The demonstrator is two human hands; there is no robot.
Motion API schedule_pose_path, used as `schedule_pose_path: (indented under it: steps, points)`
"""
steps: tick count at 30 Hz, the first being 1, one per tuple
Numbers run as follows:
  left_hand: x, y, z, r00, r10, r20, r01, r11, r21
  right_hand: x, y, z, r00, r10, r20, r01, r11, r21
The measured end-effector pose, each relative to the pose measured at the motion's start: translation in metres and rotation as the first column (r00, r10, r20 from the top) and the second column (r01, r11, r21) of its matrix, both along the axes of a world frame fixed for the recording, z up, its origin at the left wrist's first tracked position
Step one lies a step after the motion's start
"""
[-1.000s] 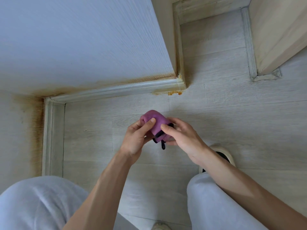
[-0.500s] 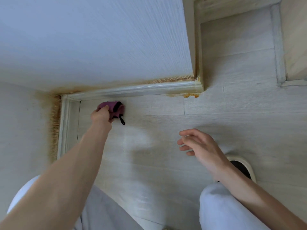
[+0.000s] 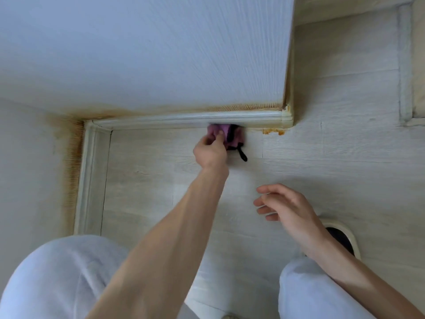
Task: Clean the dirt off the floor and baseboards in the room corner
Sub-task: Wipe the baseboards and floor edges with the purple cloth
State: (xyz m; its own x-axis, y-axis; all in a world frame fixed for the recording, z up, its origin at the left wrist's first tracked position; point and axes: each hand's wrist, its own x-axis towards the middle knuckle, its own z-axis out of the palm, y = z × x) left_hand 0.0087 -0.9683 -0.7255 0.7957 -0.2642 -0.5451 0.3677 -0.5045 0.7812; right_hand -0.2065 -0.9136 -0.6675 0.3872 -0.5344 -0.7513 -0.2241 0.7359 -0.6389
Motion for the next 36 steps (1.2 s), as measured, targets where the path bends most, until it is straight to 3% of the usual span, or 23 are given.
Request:
schedule_pose_path:
  steps: [3, 7, 10, 13, 16, 19, 22, 29, 36]
  points:
    - [0.007, 0.027, 0.017, 0.997, 0.001, -0.082, -0.007, 0.997, -0.074, 0.004, -0.001, -0.001, 0.999, -0.032, 0.016, 0.032, 0.999, 0.006]
    - [0.091, 0.042, 0.025, 0.975, 0.220, 0.025, -0.216, 0.970, -0.112, 0.001, 0.002, -0.001, 0.999, -0.035, 0.004, 0.035, 0.999, 0.013]
    - [0.134, 0.022, 0.021, 0.959, 0.254, 0.121, -0.248, 0.967, -0.065, -0.006, 0.003, 0.001, 1.000, -0.017, -0.003, 0.017, 1.000, 0.008]
    - [0.109, 0.005, 0.014, 0.954, 0.236, 0.186, -0.244, 0.970, 0.023, -0.013, 0.006, -0.002, 0.999, -0.030, -0.038, 0.030, 0.999, 0.013]
    - [0.043, -0.003, 0.006, 0.974, 0.068, 0.216, -0.100, 0.985, 0.141, -0.010, 0.007, -0.002, 0.997, -0.060, -0.043, 0.061, 0.998, 0.031]
    - [-0.022, -0.005, 0.007, 0.987, -0.106, 0.121, 0.090, 0.987, 0.130, -0.002, 0.005, 0.001, 1.000, 0.002, -0.029, -0.001, 1.000, 0.001]
    - [-0.027, 0.012, 0.015, 0.974, -0.210, 0.088, 0.203, 0.976, 0.081, 0.000, 0.004, 0.000, 1.000, 0.003, -0.013, -0.003, 1.000, -0.017]
    - [0.139, 0.034, 0.025, 0.962, 0.233, 0.144, -0.238, 0.971, 0.014, -0.007, 0.009, -0.006, 0.999, -0.040, -0.005, 0.040, 0.999, 0.018]
    - [0.196, 0.027, 0.025, 0.951, 0.284, 0.125, -0.287, 0.958, 0.007, -0.018, 0.011, -0.004, 0.999, -0.039, -0.021, 0.039, 0.999, 0.010]
